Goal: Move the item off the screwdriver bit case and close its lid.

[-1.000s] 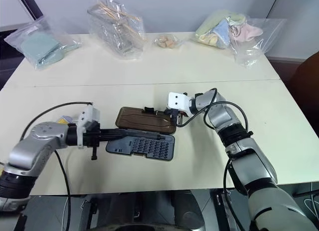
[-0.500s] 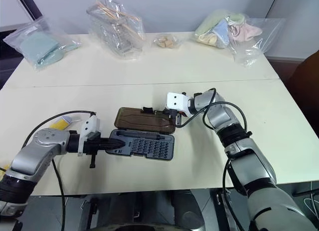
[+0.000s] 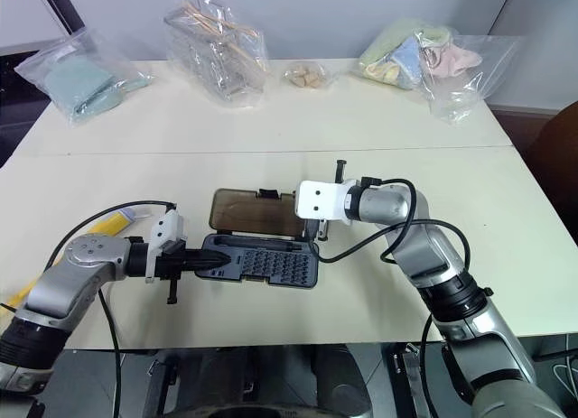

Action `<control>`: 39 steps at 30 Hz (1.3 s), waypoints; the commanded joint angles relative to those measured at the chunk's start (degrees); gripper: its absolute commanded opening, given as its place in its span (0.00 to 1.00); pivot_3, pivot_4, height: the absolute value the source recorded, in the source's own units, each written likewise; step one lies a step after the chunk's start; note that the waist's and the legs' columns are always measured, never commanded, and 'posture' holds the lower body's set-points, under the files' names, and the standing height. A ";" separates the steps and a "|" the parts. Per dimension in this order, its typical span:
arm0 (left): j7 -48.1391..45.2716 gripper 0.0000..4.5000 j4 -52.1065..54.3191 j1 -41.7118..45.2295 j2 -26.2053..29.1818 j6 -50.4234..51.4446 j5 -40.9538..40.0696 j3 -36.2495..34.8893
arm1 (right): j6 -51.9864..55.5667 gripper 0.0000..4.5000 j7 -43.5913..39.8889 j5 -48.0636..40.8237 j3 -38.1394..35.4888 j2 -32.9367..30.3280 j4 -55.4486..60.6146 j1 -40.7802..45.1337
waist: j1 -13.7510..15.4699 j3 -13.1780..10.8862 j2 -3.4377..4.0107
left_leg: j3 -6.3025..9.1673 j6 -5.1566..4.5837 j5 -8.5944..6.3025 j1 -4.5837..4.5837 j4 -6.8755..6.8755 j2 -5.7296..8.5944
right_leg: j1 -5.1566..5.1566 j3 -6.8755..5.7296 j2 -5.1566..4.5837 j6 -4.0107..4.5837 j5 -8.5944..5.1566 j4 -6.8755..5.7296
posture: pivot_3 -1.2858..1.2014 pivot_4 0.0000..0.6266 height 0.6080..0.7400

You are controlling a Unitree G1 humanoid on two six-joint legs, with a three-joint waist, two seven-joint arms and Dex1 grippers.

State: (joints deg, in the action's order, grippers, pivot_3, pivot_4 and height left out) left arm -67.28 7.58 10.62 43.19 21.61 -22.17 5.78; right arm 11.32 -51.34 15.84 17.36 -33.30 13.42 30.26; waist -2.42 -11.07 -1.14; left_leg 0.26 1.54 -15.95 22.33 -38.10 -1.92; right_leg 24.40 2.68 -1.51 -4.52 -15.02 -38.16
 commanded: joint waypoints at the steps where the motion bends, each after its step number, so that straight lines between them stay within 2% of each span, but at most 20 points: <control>1: 0.89 0.00 2.94 -0.58 -0.16 3.56 -2.79 -1.51 | -2.41 0.01 2.06 2.06 -0.01 -0.97 3.43 -0.69 | 0.01 0.00 0.00 | 0.00 0.00 0.00 0.00 0.00 0.00 | 0.00 0.00 0.00 0.00 0.00 0.00 | 0.52 0.24 0.98; 6: 3.14 0.00 8.74 2.17 -0.02 13.21 -12.23 -6.99 | -0.91 0.01 1.88 0.31 -0.48 0.06 3.55 -1.58 | 0.00 -0.03 -0.06 | 0.04 0.00 0.00 0.05 -0.01 -0.01 | 0.02 -0.01 0.01 -0.01 0.00 0.00 | 0.52 0.24 0.98; 11: 2.03 0.00 9.78 0.05 1.80 10.80 -9.17 -4.99 | 13.33 0.01 -2.40 -11.40 -4.62 5.02 0.35 2.10 | -0.22 -0.04 -0.03 | 0.02 0.00 0.00 0.03 -0.01 -0.01 | 0.02 0.01 0.01 -0.01 0.00 0.00 | 0.52 0.24 0.98; 14: 1.55 0.00 7.81 -0.86 1.96 7.94 -6.55 -3.40 | 18.29 0.21 -6.36 -15.99 -5.31 5.12 -6.09 6.44 | -0.09 -0.05 -0.03 | 0.03 0.00 0.00 0.02 -0.01 -0.01 | 0.02 0.00 0.01 0.01 0.00 -0.01 | 0.52 0.24 0.98; 18: 0.47 0.00 5.61 -1.55 2.16 4.92 -4.13 -2.27 | 18.65 0.65 -9.96 -17.62 -3.09 4.36 -13.90 10.36 | 0.18 -0.05 -0.03 | 0.04 0.00 0.00 0.05 -0.01 -0.01 | 0.02 -0.04 -0.01 0.02 0.00 0.05 | 0.52 0.24 0.98; 22: 0.09 0.00 3.67 -1.36 1.74 3.05 -2.76 -1.91 | 19.16 0.65 -10.44 -18.40 -2.38 5.68 -19.50 13.19 | -0.03 -0.05 -0.03 | 0.01 0.00 0.00 0.08 0.01 -0.01 | 0.04 -0.03 -0.01 0.01 0.00 0.07 | 0.52 0.24 0.98; 30: -0.27 0.00 1.04 -1.65 1.07 0.90 -0.97 -1.38 | 13.07 0.65 -9.91 -16.03 0.03 8.61 -34.76 17.39 | -0.12 -0.05 -0.03 | 0.01 0.00 0.00 0.08 0.02 -0.01 | 0.05 -0.03 -0.01 0.00 0.00 0.06 | 0.52 0.24 0.98; 33: -0.40 0.00 1.02 -1.90 1.03 0.69 -0.76 -1.26 | 10.24 0.46 -9.99 -14.52 1.46 8.98 -38.63 17.70 | -0.12 -0.05 -0.03 | 0.00 0.00 0.00 0.08 0.02 -0.01 | 0.05 -0.03 -0.02 0.00 0.01 0.06 | 0.52 0.24 0.98; 37: -0.45 0.00 1.24 -2.14 0.91 0.80 -0.69 -1.25 | 7.06 0.00 -10.14 -13.45 2.02 9.40 -42.07 17.71 | -0.15 -0.03 -0.04 | 0.01 0.00 0.00 0.06 0.02 -0.01 | 0.05 -0.03 -0.01 0.00 0.01 0.05 | 0.52 0.24 0.98; 39: -0.37 0.00 1.39 -2.33 0.86 0.86 -0.68 -1.27 | 5.68 0.00 -10.40 -12.83 2.25 9.33 -42.85 17.54 | -0.34 0.00 -0.08 | 0.02 0.00 0.00 0.01 0.03 -0.05 | 0.01 -0.04 0.03 0.00 0.01 0.05 | 0.52 0.24 0.98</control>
State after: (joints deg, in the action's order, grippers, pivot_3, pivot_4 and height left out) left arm -67.48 8.56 9.00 44.20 22.88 -23.16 3.85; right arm 17.92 -62.39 2.09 18.99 -24.39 -28.44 47.89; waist -2.76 -11.07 -1.22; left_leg 0.26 1.54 -15.95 22.33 -38.07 -1.97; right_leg 24.41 2.66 -1.48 -4.51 -15.02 -38.12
